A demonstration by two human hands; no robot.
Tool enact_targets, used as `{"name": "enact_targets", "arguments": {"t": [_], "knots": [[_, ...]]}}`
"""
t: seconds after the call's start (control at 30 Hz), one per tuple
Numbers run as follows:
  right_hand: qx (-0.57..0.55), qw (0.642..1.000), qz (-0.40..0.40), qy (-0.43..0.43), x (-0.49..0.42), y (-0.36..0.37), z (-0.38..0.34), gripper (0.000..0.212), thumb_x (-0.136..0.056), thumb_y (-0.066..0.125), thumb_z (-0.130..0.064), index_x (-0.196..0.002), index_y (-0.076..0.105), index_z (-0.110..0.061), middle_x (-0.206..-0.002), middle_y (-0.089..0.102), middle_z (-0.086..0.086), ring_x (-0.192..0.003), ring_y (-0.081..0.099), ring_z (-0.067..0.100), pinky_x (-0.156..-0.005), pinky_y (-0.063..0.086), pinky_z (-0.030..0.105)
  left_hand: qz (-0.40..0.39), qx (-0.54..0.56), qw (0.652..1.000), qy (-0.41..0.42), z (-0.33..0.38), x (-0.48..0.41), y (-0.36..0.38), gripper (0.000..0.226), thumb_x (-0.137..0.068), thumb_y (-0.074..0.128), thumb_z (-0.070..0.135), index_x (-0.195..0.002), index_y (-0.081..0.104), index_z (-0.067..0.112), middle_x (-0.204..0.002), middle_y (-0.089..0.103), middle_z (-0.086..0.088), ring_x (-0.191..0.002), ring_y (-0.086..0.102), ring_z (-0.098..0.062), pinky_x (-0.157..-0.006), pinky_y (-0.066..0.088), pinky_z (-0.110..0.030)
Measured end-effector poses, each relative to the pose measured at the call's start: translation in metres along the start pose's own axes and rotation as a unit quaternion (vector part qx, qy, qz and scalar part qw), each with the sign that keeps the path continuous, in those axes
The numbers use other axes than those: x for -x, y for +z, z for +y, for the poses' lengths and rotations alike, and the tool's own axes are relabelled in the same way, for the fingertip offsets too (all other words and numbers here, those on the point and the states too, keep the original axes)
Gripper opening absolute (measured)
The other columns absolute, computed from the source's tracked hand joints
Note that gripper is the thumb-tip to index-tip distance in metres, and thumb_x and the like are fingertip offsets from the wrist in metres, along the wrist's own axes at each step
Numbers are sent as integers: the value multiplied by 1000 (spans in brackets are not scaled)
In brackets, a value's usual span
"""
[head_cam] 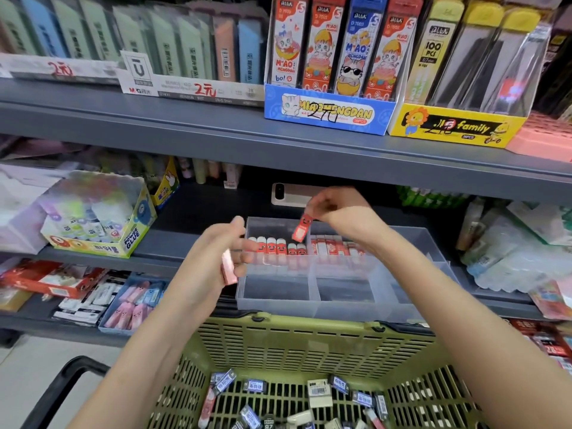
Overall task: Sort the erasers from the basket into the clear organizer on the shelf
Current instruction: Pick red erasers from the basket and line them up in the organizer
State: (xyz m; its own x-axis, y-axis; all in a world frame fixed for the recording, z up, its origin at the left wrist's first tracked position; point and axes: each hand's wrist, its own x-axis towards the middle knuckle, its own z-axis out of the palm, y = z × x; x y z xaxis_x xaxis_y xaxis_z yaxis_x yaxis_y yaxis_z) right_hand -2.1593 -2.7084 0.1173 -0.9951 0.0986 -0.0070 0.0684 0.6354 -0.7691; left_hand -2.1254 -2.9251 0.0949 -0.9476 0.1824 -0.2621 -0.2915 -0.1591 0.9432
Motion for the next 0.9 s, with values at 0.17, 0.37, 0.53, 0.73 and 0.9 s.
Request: {"name": "enact_targets", "arguments": {"t": [0.17, 0.37, 0.53, 0.73, 0.9], "knots": [[112, 990, -78, 20, -17, 25, 17, 11, -79, 72, -22, -81, 61, -21, -80, 64, -6, -79, 61, 16, -70, 46, 25, -7, 179, 981, -71, 2, -3, -9, 31, -92, 37, 9, -113, 55, -4, -78, 54, -11, -69, 53, -20, -61, 43, -31], [129, 989, -73, -17, -20, 35, 26, 21, -78, 73, -28, -63, 58, -31, -64, 60, -17, -62, 58, 8, -63, 40, 22, -12, 112, 993, -48, -3, -8, -17, 23, -94, 44, -3, -108, 60, 5, -66, 61, -5, -70, 59, -17, -68, 48, -31], [260, 960, -39, -94, -20, 41, 33, 14, -84, 65, -35, -93, 73, -30, -94, 68, -16, -91, 42, 11, -77, 29, 24, -7, 10, 1000, 16, -8, -12, -17, 37, -63, 74, 22, -99, 70, 16, -85, 75, -2, -80, 70, -11, -72, 53, -25], [406, 906, -53, -112, -21, 48, 29, 22, -89, 55, -28, -104, 70, -35, -108, 68, -13, -111, 42, 18, -88, 23, 28, 14, -75, 993, 93, -7, -25, -8, 24, -67, 81, 15, -89, 71, 19, -78, 75, -1, -69, 69, -9, -56, 51, -16], [72, 993, -38, -81, 0, 31, 6, 15, -93, 53, -32, -92, 68, -33, -92, 72, -11, -96, 61, 9, -90, 45, 29, -15, -122, 984, 131, -3, -38, 1, 21, -71, 81, 15, -89, 71, 15, -77, 75, -1, -67, 70, -9, -56, 50, -14]]}}
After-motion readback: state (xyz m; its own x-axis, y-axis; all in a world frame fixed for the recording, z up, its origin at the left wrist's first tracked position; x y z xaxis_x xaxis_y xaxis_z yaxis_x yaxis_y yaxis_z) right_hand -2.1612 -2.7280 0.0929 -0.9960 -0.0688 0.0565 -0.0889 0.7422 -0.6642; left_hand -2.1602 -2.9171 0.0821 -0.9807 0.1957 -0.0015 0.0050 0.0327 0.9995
